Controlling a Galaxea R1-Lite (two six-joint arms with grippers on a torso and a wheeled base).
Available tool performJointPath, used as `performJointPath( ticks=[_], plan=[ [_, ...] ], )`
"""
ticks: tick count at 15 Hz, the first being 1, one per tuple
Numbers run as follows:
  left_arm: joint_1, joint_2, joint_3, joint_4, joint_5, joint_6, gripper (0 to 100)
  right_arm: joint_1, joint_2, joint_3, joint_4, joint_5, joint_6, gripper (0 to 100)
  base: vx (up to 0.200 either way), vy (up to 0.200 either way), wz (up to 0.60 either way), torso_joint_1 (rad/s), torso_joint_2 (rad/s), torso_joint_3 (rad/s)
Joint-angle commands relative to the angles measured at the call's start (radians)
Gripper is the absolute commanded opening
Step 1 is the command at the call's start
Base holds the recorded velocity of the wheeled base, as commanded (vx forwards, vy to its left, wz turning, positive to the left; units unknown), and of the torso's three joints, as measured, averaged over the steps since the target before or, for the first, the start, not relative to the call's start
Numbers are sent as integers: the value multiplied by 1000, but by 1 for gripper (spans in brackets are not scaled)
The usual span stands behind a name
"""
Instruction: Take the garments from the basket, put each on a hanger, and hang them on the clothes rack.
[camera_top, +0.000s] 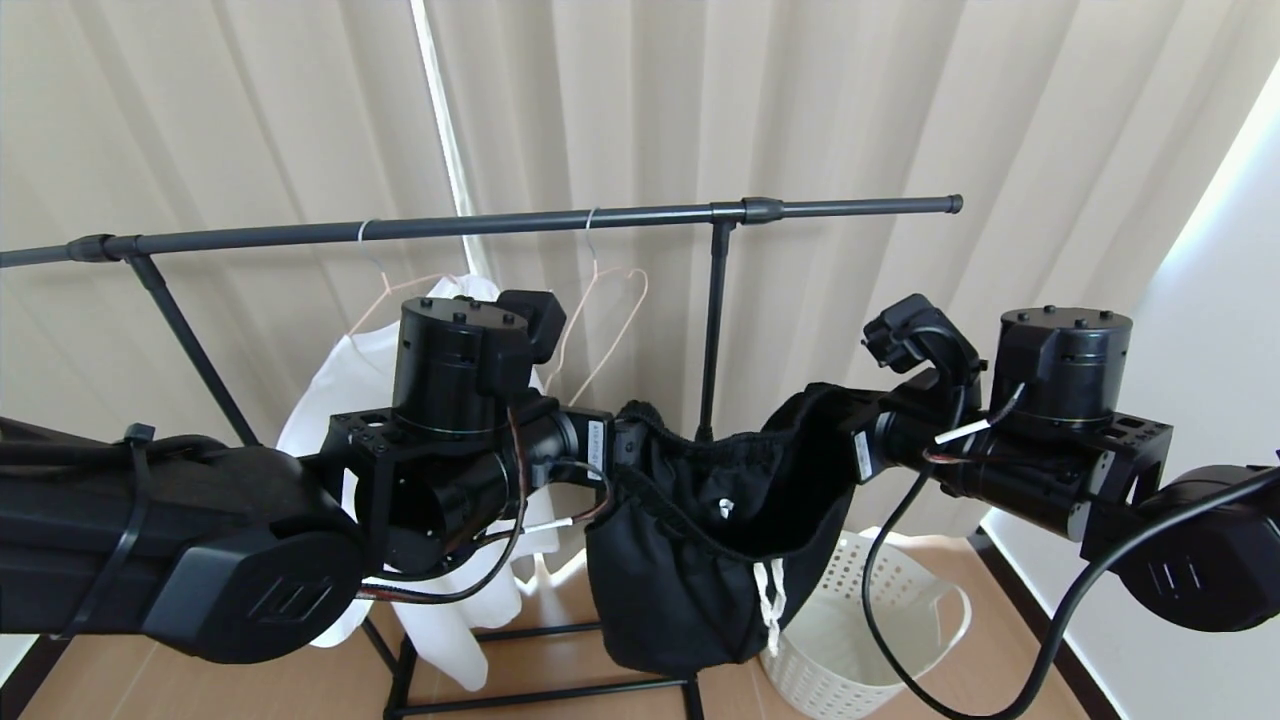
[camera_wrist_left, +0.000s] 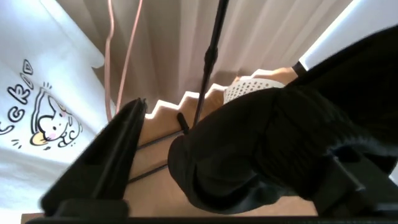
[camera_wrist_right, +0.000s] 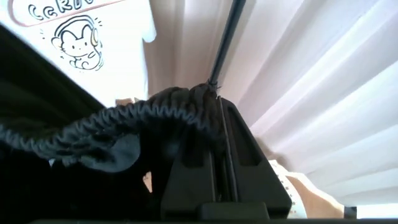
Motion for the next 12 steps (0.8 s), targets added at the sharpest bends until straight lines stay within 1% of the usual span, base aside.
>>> performJointPath(
  ticks=[1,3,4,6,7,8,9,10,12],
  plan=[
    [17,-14,-1,15,-32,-2,100,-14,-1,-7,-2,0,0,0,0,0,0,0,0,0],
    [22,-24,0,41,-67,-2,100,-27,-1,-14,-1,0,0,0,0,0,0,0,0,0],
    [31,-38,0,67,-116,-2,100,-39,3,-24,-1,0,0,0,0,0,0,0,0,0],
    [51,-81,-9,156,-225,-25,100,-57,11,-31,1,2,0,0,0,0,0,0,0,0],
    [56,-86,-14,170,-248,-32,100,-59,12,-33,1,2,0,0,0,0,0,0,0,0],
    [56,-86,-14,170,-248,-32,100,-59,12,-33,1,2,0,0,0,0,0,0,0,0],
    [72,-121,-32,239,-337,-62,100,-62,14,-37,1,0,0,0,0,0,0,0,0,0],
    [83,-127,-38,256,-371,-68,100,-62,14,-37,1,2,0,0,0,0,0,0,0,0],
    [86,-129,-38,260,-374,-68,100,-62,14,-36,1,0,0,0,0,0,0,0,0,0]
  ],
)
